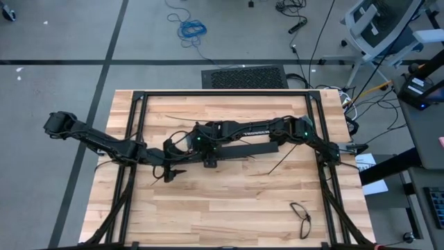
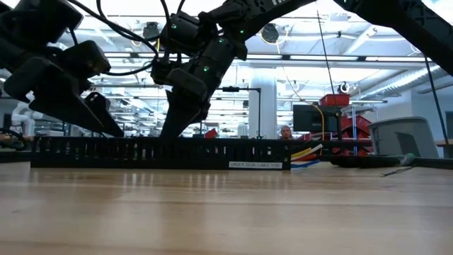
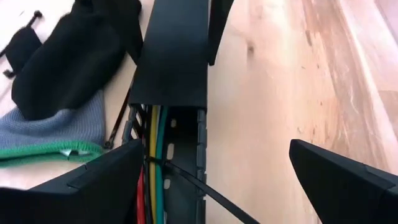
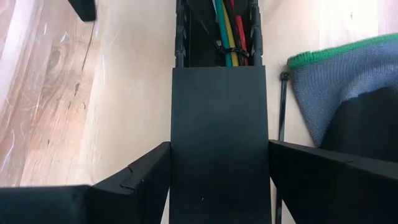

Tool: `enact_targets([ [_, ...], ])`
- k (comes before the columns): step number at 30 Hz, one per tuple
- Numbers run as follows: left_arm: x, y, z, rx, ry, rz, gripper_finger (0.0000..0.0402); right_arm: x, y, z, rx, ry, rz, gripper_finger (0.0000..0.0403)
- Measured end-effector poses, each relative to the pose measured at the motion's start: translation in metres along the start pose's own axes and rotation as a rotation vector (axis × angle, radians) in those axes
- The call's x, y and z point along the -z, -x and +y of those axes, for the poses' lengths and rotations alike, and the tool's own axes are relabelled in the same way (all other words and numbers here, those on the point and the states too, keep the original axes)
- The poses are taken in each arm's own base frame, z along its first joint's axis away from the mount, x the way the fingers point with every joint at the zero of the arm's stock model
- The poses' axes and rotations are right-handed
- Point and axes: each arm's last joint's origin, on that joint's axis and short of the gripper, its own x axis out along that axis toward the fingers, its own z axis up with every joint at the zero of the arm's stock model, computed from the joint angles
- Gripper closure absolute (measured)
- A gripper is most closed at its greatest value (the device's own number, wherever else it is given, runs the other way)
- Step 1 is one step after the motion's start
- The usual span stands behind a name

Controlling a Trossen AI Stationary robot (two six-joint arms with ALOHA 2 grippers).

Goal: Ziptie cables
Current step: Close the cable duct

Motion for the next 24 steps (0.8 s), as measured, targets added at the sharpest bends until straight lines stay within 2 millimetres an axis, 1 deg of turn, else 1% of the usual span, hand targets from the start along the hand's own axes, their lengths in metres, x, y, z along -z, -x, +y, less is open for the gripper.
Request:
enact_targets([
  [7, 0.0015, 0.0, 0.0004, -0.006, 0.008, 0.013, 0.0004, -0.001, -0.0012, -0.0002, -0.001, 0.004, -0.013, 0.0163],
  [11, 0.0049, 0.0002, 0.0025, -0.054, 0.007, 0.039, 0.0004, -0.001, -0.0015, -0.0003, 0.0, 0.003, -0.014, 0.0163],
  [16, 0.0028, 0.0002, 0.006, -0.154, -0.086, 0.006, 0.0004, -0.0008, -0.0016, -0.001, 0.004, 0.001, -0.012, 0.0163],
  [20, -0.0001, -0.0003, 0.0079, -0.166, -0.128, -0.013, 0.0004, -0.0008, -0.0016, -0.0008, 0.002, 0.003, -0.012, 0.0163],
  [24, -0.0044, -0.0007, 0.0085, -0.154, -0.113, -0.051, 0.0004, -0.0007, -0.0018, -0.0008, 0.001, 0.003, -0.012, 0.0163],
])
